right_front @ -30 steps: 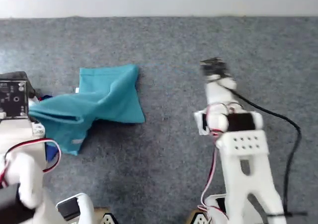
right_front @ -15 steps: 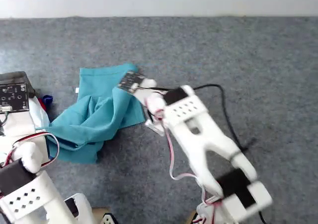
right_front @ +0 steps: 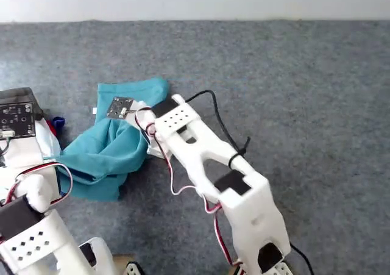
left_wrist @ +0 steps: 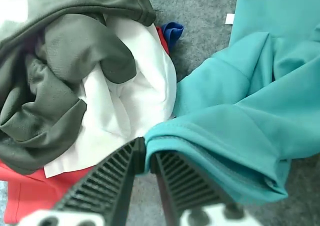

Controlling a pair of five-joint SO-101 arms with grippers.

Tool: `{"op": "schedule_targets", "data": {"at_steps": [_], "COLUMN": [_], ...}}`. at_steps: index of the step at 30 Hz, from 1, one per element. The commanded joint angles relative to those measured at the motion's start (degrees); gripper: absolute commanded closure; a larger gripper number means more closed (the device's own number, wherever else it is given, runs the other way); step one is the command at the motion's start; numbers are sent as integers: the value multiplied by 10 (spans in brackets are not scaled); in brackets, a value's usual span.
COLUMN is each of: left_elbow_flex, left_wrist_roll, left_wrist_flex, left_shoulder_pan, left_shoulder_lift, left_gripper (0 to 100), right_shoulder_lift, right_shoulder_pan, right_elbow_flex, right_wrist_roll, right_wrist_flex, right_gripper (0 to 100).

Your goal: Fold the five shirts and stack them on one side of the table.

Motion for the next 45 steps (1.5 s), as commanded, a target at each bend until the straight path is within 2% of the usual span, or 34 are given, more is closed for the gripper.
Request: {"op": "schedule_targets", "data": {"at_steps": [1, 7, 12, 14, 19, 22, 25, 30, 37, 43, 45], "left_elbow_flex": [-2, -1, 0, 8, 10, 8, 0, -51, -119, -201, -225], "left_wrist_roll": [-2, -2, -2, -2, -2, -2, -2, -2, -2, -10, -42], "left_wrist_flex": [-6, -6, -6, -10, -11, -37, -66, -111, -221, -286, -321], "left_shoulder_pan": [-4, -4, -4, -4, -4, -3, -2, -2, 4, 81, 109], "left_shoulder_lift": [-5, -3, -3, -4, -4, -5, -5, -5, -4, -5, -4], "left_gripper": [987, 987, 987, 987, 987, 987, 987, 987, 987, 987, 987], "right_shoulder_lift": [32, 103, 123, 121, 119, 119, 109, 24, -156, -320, -371], "right_shoulder_pan": [-3, -1, -4, 0, 15, 35, 69, 130, 215, 230, 230], "right_elbow_flex": [-72, -122, -175, -186, -265, -337, -395, -411, -411, -411, -411], "right_wrist_roll": [4, 4, 7, 7, 7, 7, 6, 7, 11, 71, 71], "right_wrist_flex": [25, 55, 103, 124, 214, 273, 286, 284, 284, 284, 283], "right_gripper": [735, 749, 998, 968, 990, 990, 990, 990, 990, 990, 990]}}
